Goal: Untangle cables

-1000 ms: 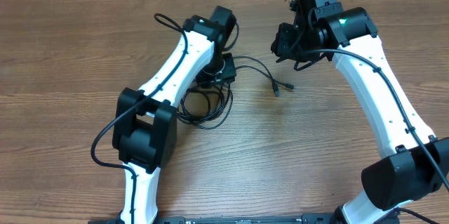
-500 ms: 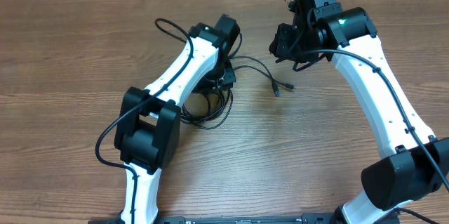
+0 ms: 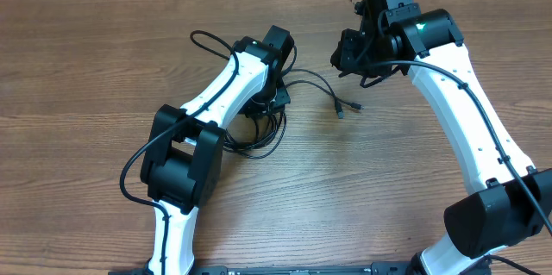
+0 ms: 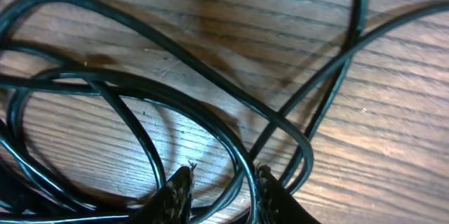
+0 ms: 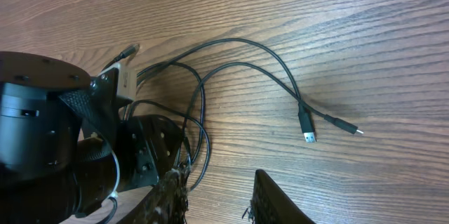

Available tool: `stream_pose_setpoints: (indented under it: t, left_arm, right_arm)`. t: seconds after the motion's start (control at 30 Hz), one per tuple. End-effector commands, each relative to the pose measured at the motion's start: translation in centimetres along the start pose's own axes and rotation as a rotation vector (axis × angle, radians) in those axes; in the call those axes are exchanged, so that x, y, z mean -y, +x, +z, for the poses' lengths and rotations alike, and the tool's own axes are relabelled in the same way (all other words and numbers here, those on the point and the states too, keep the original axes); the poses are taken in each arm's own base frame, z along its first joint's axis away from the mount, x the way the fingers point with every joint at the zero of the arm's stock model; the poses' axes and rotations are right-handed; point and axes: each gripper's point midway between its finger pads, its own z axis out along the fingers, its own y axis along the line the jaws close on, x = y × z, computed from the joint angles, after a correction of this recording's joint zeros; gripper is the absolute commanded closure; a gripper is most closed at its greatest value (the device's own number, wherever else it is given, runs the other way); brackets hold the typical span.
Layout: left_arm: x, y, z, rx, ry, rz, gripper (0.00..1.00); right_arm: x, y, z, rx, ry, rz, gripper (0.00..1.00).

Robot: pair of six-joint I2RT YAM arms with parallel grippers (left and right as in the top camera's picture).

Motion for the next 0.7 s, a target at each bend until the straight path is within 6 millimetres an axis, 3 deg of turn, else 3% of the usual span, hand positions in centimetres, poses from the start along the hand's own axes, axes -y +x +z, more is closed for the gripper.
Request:
stream_pose_setpoints:
  t: [0.0, 0.43, 0.53, 0.67]
  left_arm:
    - [-0.7, 0.8, 0.9, -0.005, -0.027, -0.071, 0.69]
    - [-0.2, 0.2, 1.5, 0.004, 0.016, -0.081, 0.69]
    - [-0.3, 0.1, 1.5, 0.004, 0.017, -0.084, 0.76]
    - [-0.3, 0.1, 1.5, 0.004, 0.016, -0.064, 0.78]
  right_arm:
    - [-0.3, -0.1, -0.3, 0.007, -0.010, 0.001, 0.70]
    - [-0.3, -0.1, -0.2, 0.005, -0.009, 0.001, 0.67]
    - [-0.2, -0.1, -0.3, 0.005, -0.009, 0.001, 0.67]
    - [-0.2, -0.1, -0.3, 0.005, -0.009, 0.001, 0.67]
